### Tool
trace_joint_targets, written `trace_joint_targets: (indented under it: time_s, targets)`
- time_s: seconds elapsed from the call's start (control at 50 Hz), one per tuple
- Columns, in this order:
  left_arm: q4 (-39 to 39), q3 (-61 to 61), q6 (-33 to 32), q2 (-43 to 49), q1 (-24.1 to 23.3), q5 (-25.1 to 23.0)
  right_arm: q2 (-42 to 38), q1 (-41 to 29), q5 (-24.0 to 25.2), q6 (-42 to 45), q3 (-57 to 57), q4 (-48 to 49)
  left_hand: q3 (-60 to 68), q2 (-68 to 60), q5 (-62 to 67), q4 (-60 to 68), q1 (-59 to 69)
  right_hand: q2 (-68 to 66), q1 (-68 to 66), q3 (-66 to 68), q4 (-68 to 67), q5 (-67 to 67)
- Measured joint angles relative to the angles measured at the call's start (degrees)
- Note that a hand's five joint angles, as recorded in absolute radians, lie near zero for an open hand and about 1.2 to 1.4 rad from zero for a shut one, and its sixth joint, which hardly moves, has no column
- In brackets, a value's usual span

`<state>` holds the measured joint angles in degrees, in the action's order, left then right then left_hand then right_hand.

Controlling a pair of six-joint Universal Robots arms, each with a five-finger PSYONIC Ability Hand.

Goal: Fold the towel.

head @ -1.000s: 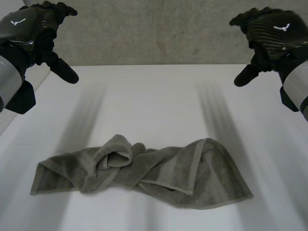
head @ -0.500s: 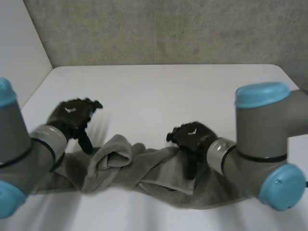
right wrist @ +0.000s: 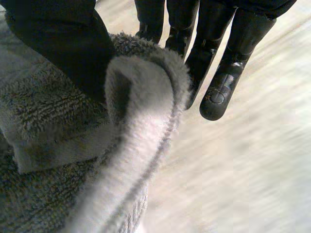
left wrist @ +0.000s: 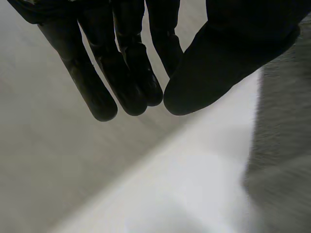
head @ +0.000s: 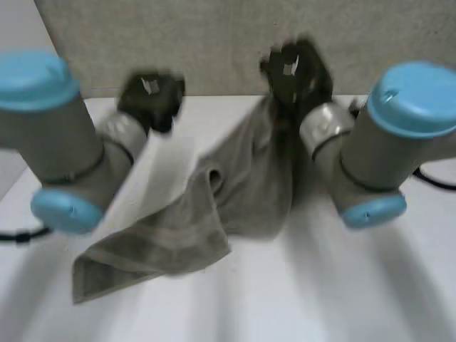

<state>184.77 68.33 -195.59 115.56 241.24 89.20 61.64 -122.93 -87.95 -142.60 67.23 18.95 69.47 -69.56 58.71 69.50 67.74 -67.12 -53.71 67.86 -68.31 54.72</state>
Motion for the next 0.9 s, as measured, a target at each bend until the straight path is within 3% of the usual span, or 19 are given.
trace_joint_targets:
  time_s: [0.16,0.18,0.26,0.28,0.32,0.6,0.9]
  targets:
    - [2.35,-9.46,-1.81,-0.83,2.0,4.28,4.31,0.36,-2.22,-1.75,-0.9,5.52,-2.95,4.1,-1.57,-3.03,-1.38,0.0,0.0,0.0,0.0,0.56]
    - [2.13,-8.27,-1.75,-0.98,2.08,4.48,4.7,0.34,-2.27,-2.2,0.21,4.53,-18.02,18.38,-14.81,-18.24,-15.34,0.0,0.0,0.0,0.0,0.67]
    - [1.35,-4.04,-1.47,-1.18,1.94,4.58,5.23,0.26,-2.15,-2.9,3.69,1.56,-37.75,38.03,-36.19,-36.81,-35.2,0.0,0.0,0.0,0.0,0.7]
    - [0.8,-1.42,-1.16,-1.04,1.56,4.53,5.4,0.24,-2.09,-3.04,5.4,0.37,-48.68,48.9,-47.5,-48.13,-48.2,0.0,0.0,0.0,0.0,0.71]
    - [0.16,1.85,-0.36,-0.58,0.75,4.43,5.66,0.27,-2.03,-3.16,7.75,-0.96,-54.24,54.26,-53.41,-54.11,-52.0,0.0,0.0,0.02,-0.01,0.71]
    - [-2.7,7.81,15.74,8.05,-6.04,4.24,10.64,1.09,-2.47,-2.97,13.34,-3.01,-57.14,57.35,-56.22,-57.27,-55.08,-0.49,0.0,0.27,-0.21,0.71]
    - [-3.0,4.37,16.36,18.16,-6.55,5.04,16.34,4.23,-2.27,-2.48,20.35,-4.48,-51.74,51.86,-50.95,-51.74,-49.79,-0.5,0.0,0.27,-0.21,0.73]
